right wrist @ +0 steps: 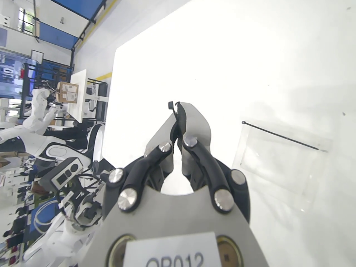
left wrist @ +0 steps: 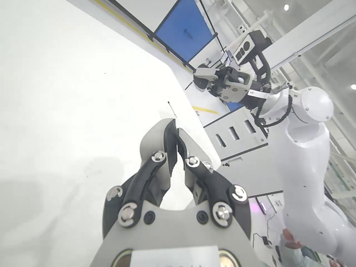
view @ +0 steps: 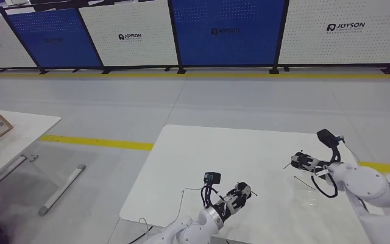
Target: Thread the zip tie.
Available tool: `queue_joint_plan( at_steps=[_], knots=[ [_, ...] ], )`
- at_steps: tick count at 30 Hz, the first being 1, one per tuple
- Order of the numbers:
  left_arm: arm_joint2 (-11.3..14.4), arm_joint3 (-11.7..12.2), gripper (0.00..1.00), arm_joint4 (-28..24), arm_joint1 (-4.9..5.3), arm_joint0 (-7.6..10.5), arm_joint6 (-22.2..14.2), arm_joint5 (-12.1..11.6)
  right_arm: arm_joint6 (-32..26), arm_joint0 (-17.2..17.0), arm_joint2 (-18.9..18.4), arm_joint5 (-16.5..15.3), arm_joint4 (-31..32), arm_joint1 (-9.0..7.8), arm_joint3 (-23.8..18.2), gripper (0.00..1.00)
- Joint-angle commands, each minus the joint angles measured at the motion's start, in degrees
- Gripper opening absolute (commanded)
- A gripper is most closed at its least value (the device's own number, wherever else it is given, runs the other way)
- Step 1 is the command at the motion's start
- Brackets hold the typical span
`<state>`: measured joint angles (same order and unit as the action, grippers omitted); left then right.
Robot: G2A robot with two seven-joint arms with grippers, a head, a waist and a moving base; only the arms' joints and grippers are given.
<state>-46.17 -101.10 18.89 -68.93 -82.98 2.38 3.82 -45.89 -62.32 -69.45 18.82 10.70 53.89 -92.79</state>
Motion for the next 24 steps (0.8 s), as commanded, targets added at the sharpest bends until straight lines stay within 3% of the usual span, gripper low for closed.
queue_joint_plan(
  at_steps=[1, 6, 24],
  knots=[
    [0.0, 0.0, 0.0, 0.0, 0.0, 0.0, 0.0, 0.0, 1.8, -2.95, -2.29, -0.37, -1.87, -0.23, -2.67, 0.0],
    [0.0, 0.0, 0.0, 0.0, 0.0, 0.0, 0.0, 0.0, 5.62, -7.64, -4.73, 0.27, -2.79, -0.4, -7.74, 0.0],
    [0.0, 0.0, 0.0, 0.0, 0.0, 0.0, 0.0, 0.0, 5.62, -7.64, -4.73, 0.27, -2.79, -0.4, -7.74, 0.0]
  ],
)
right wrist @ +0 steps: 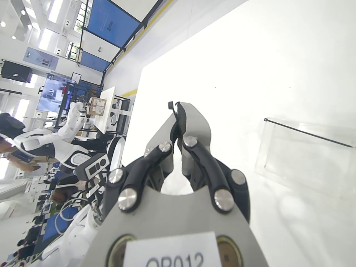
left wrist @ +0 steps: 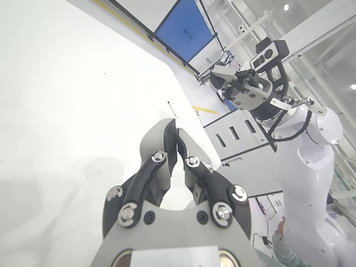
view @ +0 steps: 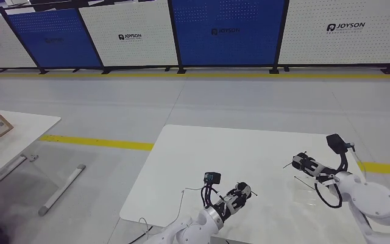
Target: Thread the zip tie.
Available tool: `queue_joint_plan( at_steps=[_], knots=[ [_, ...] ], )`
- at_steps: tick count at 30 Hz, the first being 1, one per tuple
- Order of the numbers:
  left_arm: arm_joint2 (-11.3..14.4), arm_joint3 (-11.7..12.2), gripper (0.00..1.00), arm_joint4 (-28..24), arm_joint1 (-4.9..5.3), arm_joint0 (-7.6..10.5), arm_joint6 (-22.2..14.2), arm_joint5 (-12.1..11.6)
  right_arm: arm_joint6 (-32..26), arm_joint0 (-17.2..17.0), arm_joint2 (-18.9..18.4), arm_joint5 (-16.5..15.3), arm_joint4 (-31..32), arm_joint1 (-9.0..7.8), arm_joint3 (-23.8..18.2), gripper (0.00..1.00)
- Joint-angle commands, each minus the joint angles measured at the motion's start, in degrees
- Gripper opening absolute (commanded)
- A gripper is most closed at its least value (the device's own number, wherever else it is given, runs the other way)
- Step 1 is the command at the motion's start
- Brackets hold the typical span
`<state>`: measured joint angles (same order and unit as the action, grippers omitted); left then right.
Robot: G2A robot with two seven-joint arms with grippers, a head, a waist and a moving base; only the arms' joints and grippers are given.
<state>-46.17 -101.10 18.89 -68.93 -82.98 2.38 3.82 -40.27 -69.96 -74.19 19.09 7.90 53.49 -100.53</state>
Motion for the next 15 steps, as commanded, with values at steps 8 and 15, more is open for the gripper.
queue_joint_plan(
  at_steps=[8, 15],
  knots=[
    [0.0, 0.0, 0.0, 0.0, 0.0, 0.0, 0.0, 0.0, 0.0, 0.0, 0.0, 0.0, 0.0, 0.0, 0.0, 0.0],
    [0.0, 0.0, 0.0, 0.0, 0.0, 0.0, 0.0, 0.0, 1.12, -0.33, 0.61, -0.58, 1.02, 0.09, -0.08, 0.0]
  ],
)
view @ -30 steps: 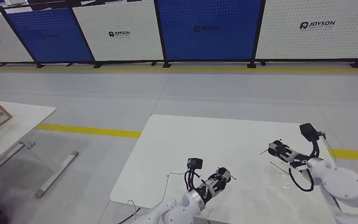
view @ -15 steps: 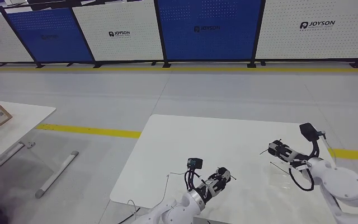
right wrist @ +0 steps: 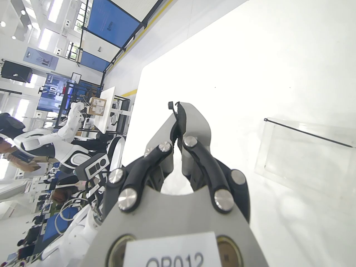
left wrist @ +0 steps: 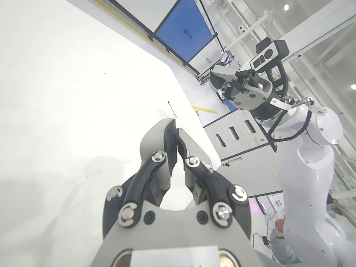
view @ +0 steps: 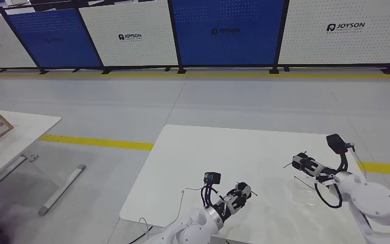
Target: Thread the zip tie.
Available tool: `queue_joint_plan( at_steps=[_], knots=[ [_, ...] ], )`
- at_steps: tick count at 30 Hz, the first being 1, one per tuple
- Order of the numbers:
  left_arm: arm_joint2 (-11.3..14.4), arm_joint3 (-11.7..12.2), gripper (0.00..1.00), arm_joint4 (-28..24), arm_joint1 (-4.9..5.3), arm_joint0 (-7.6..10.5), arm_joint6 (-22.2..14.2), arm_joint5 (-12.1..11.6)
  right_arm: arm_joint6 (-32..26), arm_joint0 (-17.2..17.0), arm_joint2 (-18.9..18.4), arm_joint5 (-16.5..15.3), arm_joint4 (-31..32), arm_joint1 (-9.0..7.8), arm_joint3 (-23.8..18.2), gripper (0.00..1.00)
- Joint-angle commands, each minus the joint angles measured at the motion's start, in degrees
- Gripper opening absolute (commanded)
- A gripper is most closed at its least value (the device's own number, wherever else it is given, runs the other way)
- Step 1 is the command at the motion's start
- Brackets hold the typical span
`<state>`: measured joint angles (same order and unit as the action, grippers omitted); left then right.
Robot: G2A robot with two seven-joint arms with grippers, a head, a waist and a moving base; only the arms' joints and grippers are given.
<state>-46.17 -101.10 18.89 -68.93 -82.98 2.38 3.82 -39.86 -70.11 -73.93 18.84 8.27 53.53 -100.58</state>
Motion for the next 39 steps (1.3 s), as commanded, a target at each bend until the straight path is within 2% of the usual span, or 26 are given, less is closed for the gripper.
queue_joint_plan(
  at_steps=[1, 6, 12, 28, 30, 33, 35, 39],
  knots=[
    [0.0, 0.0, 0.0, 0.0, 0.0, 0.0, 0.0, 0.0, 1.76, -0.3, 0.54, -0.47, 0.34, 0.19, -0.07, 0.0],
    [0.0, 0.0, 0.0, 0.0, 0.0, 0.0, 0.0, 0.0, 6.65, -2.08, -0.5, -0.53, -0.28, 0.52, -2.21, 0.0],
    [0.0, 0.0, 0.0, 0.0, 0.0, 0.0, 0.0, 0.0, 7.8, -7.29, -3.1, 0.64, -0.8, 0.37, -6.36, 0.0],
    [0.0, 0.0, 0.0, 0.0, 0.0, 0.0, 0.0, 0.0, 7.55, -7.57, -3.42, 0.59, -1.55, 0.38, -6.34, 0.0],
    [0.0, 0.0, 0.0, 0.0, 0.0, 0.0, 0.0, 0.0, 11.25, -8.81, -3.97, 0.64, -1.95, 0.63, -5.72, 0.0],
    [0.0, 0.0, 0.0, 0.0, 0.0, 0.0, 0.0, 0.0, 15.2, -10.98, -4.13, 0.64, -1.71, 0.93, -7.26, 0.0],
    [0.0, 0.0, 0.0, 0.0, 0.0, 0.0, 0.0, 0.0, 18.21, -13.4, -3.81, 0.64, 1.21, 1.01, -8.92, 0.0],
    [0.0, 0.0, 0.0, 0.0, 0.0, 0.0, 0.0, 0.0, 18.94, -16.82, -3.83, 0.64, 1.53, 1.17, -11.8, 0.0]
  ],
)
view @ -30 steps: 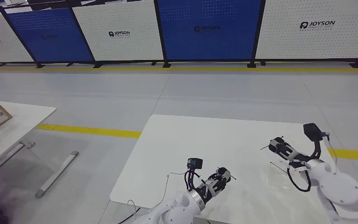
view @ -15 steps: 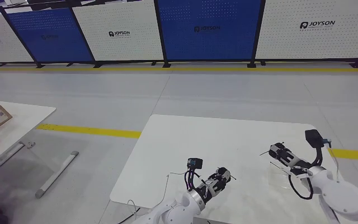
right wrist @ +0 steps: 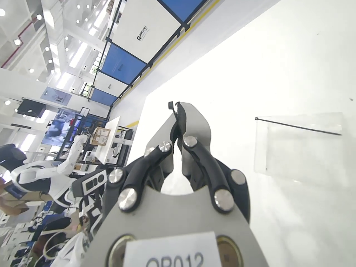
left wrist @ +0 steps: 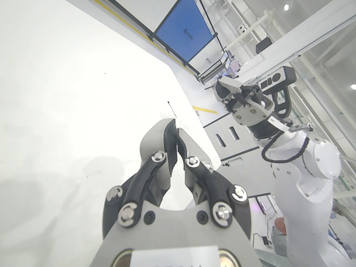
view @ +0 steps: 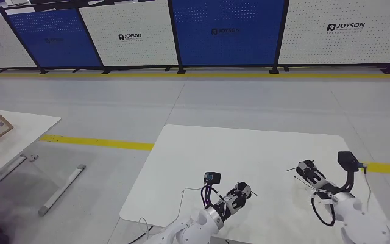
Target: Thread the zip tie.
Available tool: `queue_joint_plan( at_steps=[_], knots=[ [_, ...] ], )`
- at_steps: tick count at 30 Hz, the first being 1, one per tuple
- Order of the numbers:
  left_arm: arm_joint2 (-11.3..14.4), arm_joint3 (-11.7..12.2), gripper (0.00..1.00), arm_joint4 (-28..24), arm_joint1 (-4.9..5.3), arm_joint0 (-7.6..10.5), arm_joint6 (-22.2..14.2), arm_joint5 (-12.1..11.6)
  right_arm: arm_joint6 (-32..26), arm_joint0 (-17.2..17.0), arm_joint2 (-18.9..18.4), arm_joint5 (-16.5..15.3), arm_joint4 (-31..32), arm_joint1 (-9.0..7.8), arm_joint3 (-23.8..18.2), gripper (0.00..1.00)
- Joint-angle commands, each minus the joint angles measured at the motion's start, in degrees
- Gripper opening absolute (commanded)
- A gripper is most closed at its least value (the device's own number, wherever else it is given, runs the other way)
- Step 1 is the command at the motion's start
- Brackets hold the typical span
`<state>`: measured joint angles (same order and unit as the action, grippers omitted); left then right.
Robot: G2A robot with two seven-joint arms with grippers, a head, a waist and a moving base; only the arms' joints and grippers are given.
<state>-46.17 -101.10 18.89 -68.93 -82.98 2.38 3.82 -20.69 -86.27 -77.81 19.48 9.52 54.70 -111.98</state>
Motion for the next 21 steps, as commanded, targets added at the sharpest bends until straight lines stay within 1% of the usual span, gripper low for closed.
queue_joint_plan(
  at_steps=[1, 12, 14, 17, 21],
  knots=[
    [0.0, 0.0, 0.0, 0.0, 0.0, 0.0, 0.0, 0.0, -0.68, -1.17, 0.14, 0.0, 0.76, -0.01, -0.63, 0.0],
    [0.0, 0.0, 0.0, 0.0, 0.0, 0.0, 0.0, 0.0, -0.74, -1.47, -0.03, 0.0, 1.13, -0.01, -0.64, 0.0],
    [0.0, 0.0, 0.0, 0.0, 0.0, 0.0, 0.0, 0.0, -0.2, -1.64, 0.19, -1.39, -2.06, 0.33, 0.28, 0.0],
    [0.0, 0.0, 0.0, 0.0, 0.0, 0.0, 0.0, 0.0, -0.18, -1.83, 1.42, -4.9, -6.61, 0.9, 3.72, 0.0],
    [0.0, 0.0, 0.0, 0.0, 0.0, 0.0, 0.0, 0.0, 1.41, -2.42, 3.34, -7.05, -7.62, 1.47, 6.26, 0.0]
  ],
)
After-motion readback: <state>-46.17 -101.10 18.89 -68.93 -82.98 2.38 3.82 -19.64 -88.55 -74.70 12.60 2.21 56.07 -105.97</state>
